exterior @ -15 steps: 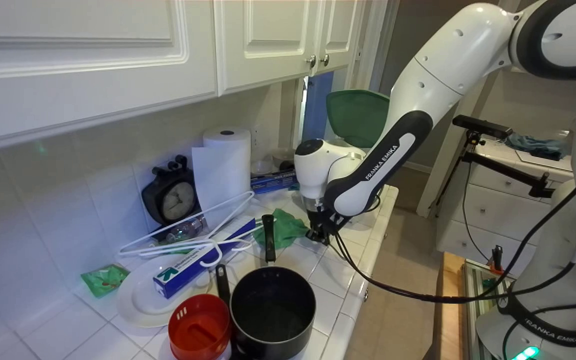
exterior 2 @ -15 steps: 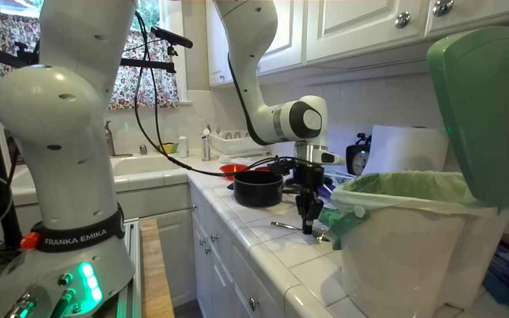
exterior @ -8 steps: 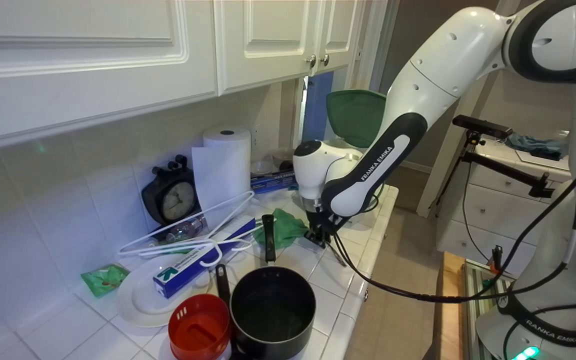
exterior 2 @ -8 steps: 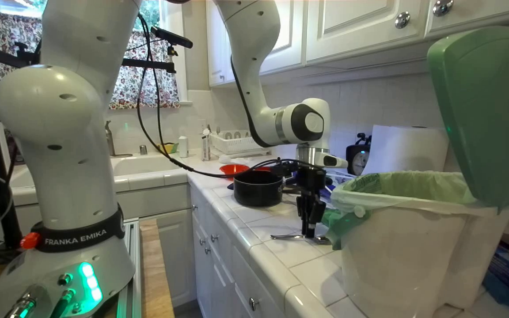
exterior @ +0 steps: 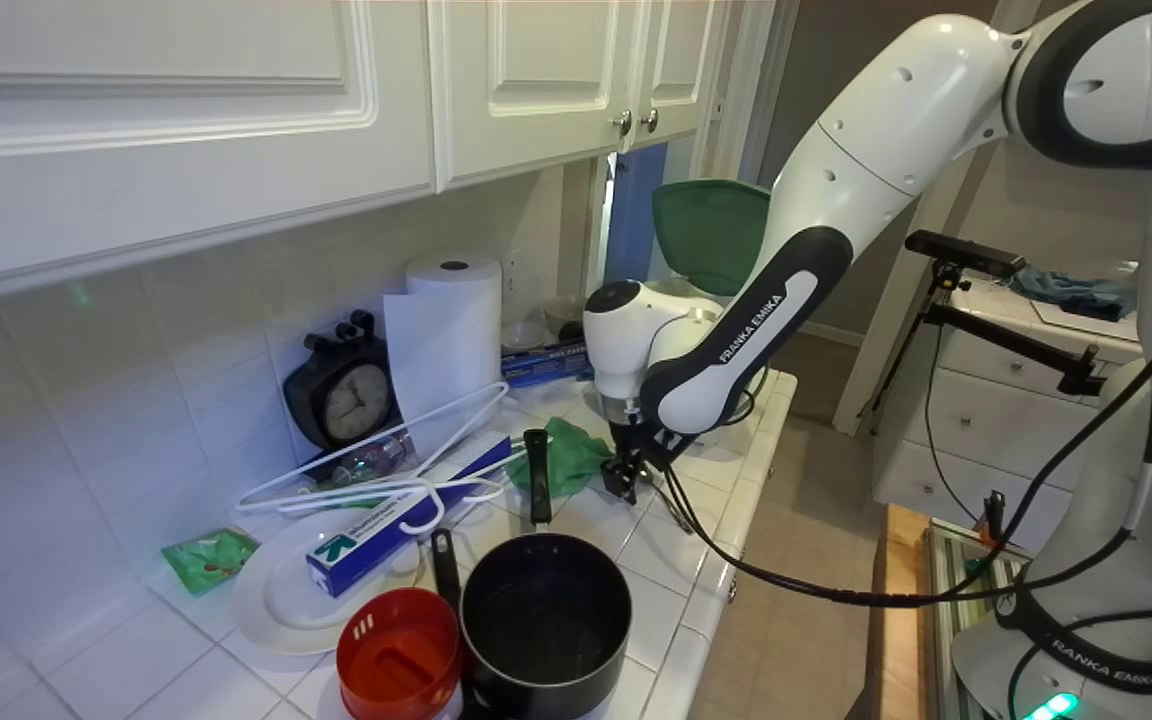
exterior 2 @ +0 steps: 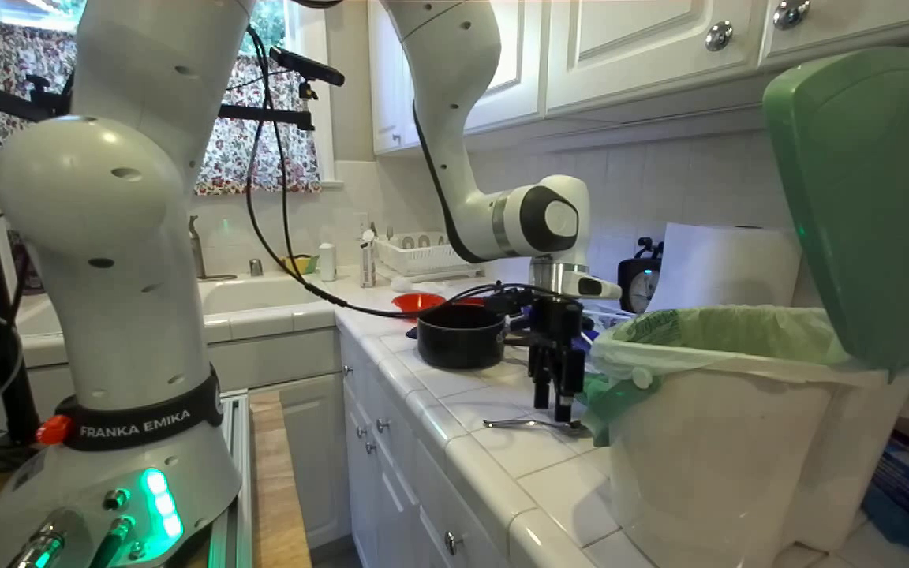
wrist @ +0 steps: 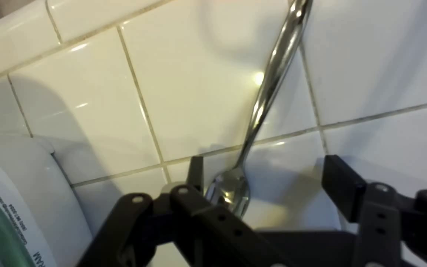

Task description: Use the silver spoon to open the lid on the bin.

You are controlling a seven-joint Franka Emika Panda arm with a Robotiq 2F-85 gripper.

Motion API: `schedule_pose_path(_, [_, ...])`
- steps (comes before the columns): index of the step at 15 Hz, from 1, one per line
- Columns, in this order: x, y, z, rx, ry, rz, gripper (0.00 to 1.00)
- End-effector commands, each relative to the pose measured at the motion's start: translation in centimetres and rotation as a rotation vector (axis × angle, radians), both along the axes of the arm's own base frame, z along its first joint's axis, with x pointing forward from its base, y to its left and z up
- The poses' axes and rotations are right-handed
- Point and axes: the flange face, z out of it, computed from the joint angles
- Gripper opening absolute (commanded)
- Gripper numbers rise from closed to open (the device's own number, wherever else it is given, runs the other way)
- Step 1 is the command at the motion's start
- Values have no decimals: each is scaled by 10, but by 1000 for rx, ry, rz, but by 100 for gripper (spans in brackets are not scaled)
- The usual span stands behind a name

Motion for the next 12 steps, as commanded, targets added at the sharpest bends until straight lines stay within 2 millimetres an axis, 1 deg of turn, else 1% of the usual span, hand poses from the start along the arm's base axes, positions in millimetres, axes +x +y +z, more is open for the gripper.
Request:
schedule_pose_path(1, [0, 26, 21, 27, -46, 3, 100])
schedule_pose_path(4, [-1, 40, 39, 18, -86, 2, 100])
schedule_pose_path(8, [-7, 50, 71, -4, -142, -26, 100])
schedule_pose_path(12, [-17, 54, 104, -59, -205, -54, 100])
